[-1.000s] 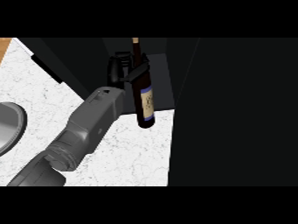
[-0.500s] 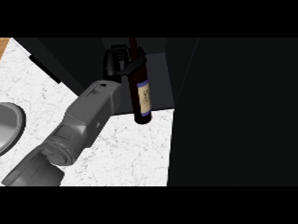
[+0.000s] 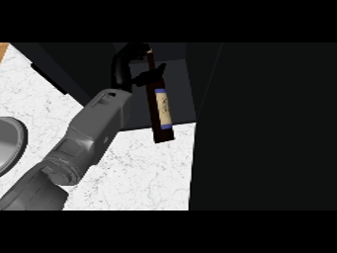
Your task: Pick up the wine, place it into the cabinet and close the cabinet
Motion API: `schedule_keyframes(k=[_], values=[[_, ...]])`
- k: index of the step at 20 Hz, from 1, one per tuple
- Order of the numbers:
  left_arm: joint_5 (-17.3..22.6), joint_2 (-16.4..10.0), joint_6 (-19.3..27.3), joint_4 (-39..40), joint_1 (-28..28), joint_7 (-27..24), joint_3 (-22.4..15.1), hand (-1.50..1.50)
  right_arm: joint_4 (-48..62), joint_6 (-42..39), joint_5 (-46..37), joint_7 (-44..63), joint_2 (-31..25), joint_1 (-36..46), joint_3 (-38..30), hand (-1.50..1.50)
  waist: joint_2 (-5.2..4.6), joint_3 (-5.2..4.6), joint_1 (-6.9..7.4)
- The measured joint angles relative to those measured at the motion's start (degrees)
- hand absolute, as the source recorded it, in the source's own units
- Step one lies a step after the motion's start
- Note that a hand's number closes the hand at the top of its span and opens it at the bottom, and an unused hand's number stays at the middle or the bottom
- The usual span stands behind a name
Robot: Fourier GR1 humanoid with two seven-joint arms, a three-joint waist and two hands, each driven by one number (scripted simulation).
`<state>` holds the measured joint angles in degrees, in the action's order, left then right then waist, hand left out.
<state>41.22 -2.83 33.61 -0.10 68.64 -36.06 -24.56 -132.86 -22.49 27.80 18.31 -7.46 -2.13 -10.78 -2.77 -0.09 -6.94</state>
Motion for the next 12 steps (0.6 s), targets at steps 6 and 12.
schedule_keyframes(k=[6,12], values=[[-1.12,-0.53,0.79,-0.19,-0.72,2.25,-0.77,-1.5,-0.01,0.27,0.23,-0.22,0.13,0.08,-0.48,-1.5,-0.06,0.02,-0.05],[-0.99,-0.44,2.17,-0.33,-1.12,1.71,-0.32,-1.5,0.56,-0.23,-0.33,-0.83,0.57,-0.29,0.03,-1.5,-0.09,0.04,0.01]])
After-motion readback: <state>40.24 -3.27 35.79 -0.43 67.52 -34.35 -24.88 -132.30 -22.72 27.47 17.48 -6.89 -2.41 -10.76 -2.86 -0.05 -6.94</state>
